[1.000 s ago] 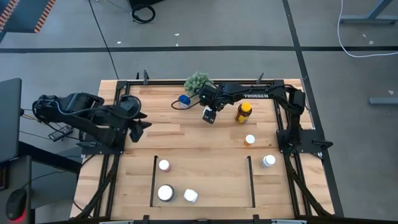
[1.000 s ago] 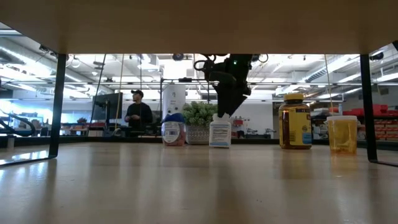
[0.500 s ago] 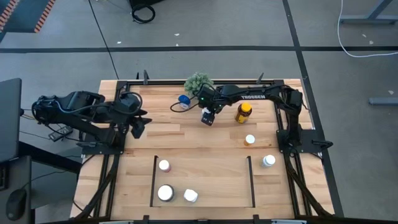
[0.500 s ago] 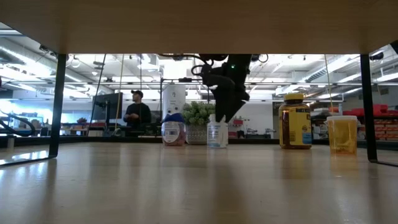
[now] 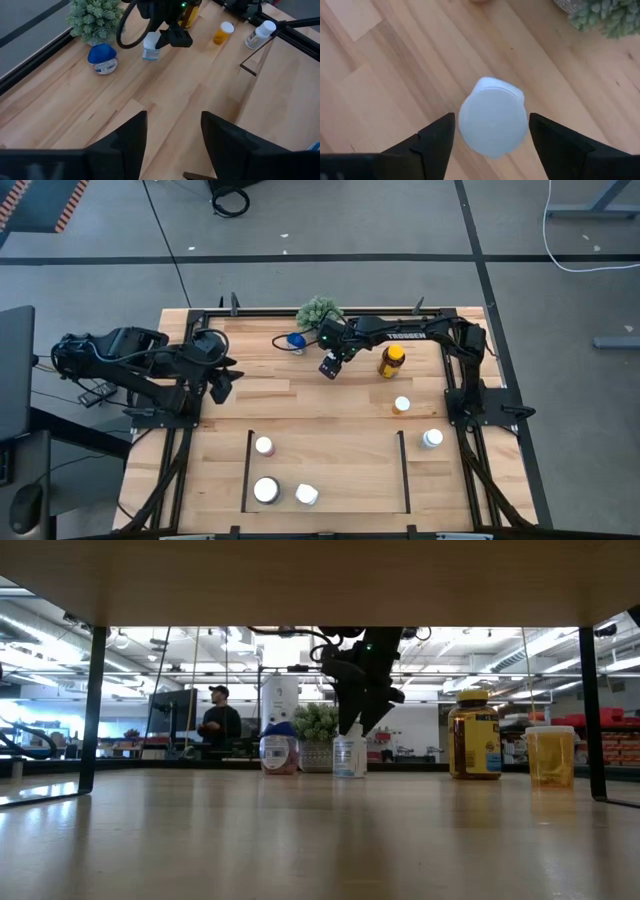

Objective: Pick and place medicine bottles onto shelf by color
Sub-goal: Put the left white pill bottle on the shelf

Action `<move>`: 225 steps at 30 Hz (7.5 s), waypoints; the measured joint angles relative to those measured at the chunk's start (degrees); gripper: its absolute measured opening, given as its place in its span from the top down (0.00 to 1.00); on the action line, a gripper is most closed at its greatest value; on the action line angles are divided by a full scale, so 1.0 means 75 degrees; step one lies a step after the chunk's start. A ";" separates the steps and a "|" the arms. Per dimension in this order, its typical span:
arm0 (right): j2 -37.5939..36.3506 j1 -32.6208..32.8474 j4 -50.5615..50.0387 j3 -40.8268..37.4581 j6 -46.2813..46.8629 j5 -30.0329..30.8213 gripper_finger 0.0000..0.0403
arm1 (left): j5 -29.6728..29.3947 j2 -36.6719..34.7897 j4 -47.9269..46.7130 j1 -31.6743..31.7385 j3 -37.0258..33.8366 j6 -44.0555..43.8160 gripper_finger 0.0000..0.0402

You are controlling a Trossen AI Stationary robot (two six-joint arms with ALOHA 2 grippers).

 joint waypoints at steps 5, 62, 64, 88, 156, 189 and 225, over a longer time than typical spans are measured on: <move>0.0000 0.0006 -0.0008 0.0001 0.0250 -0.0009 0.51 | 0.0000 0.0000 -0.0002 0.0000 0.0000 0.0037 0.53; -0.0041 0.4512 -0.2367 0.5262 -0.0098 0.0064 0.55 | 0.0149 0.0000 0.0009 -0.0003 0.0000 0.0410 0.57; -0.0041 0.4497 -0.2348 0.5272 -0.0257 0.0067 0.55 | 0.0150 0.0000 0.0011 -0.0003 0.0000 0.0247 0.57; 0.0551 0.4721 -0.2584 0.5508 0.0026 -0.0178 0.55 | 0.0149 0.0001 0.0003 -0.0003 0.0000 0.0040 0.57; 0.0968 0.4756 -0.2969 0.5488 -0.0300 -0.0572 0.36 | 0.0148 0.0003 0.0027 -0.0003 0.0000 -0.0164 0.57; 0.0968 0.4627 -0.3986 0.5488 -0.0234 0.1066 0.36 | 0.0149 0.0000 0.0021 -0.0003 0.0000 -0.0161 0.57; 0.0965 0.4596 -0.2714 0.5356 -0.0388 0.0684 0.36 | 0.0146 0.0003 0.0021 -0.0003 0.0003 -0.0099 0.57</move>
